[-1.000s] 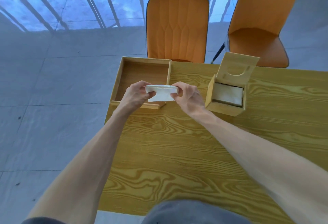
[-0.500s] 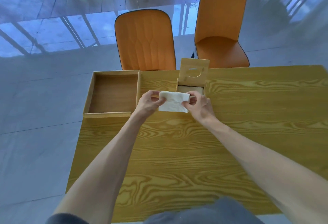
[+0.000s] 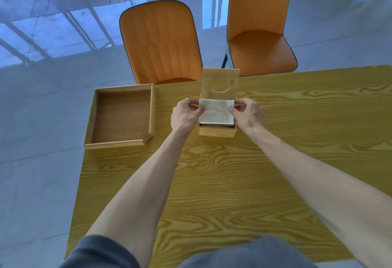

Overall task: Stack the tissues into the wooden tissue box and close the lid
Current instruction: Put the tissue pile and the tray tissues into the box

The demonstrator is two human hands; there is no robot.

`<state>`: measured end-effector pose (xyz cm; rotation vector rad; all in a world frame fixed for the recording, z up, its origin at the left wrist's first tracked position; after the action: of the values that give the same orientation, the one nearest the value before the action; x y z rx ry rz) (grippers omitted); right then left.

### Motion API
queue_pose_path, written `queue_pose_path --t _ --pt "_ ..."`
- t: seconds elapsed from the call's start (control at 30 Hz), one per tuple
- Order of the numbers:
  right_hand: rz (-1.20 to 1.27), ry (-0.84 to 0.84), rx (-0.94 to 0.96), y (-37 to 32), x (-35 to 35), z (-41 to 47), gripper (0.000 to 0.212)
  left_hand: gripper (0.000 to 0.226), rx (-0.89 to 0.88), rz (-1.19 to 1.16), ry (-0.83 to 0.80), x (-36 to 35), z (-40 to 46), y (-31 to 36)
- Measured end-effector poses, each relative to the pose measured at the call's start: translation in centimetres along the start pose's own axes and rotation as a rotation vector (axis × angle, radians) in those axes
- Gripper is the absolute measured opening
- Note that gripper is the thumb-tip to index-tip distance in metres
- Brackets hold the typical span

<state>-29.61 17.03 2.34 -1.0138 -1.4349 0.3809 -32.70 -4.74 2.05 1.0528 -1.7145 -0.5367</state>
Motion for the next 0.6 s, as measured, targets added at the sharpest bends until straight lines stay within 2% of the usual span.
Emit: queue_pose_path --t 0.33,0.47,0.6 --pt "-0.198 0.037 0.004 0.1 -0.6 1.0 0.030 0.030 -0.005 0.245 0.029 -1.1 1.4 0.9" --pt "-0.218 0.042 -0.024 0.5 -1.1 1.4 0.027 0.031 -0.003 0.255 0.026 -1.4 1.6 0.5" --pt "-0.192 0.040 -0.017 0.7 -0.9 1.6 0.031 0.044 0.006 0.235 0.019 -1.8 1.9 0.0"
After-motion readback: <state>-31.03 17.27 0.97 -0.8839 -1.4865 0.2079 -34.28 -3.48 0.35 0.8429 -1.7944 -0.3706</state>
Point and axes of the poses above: each hand's wrist, its own z-axis towards the middle knuckle, its own x-axis out of the back of the hand, y = z × x, the point moved 8 cm from there along z, towards the middle knuckle, and after that the axes turned 3 degrees about x, right-handed, at the moved point
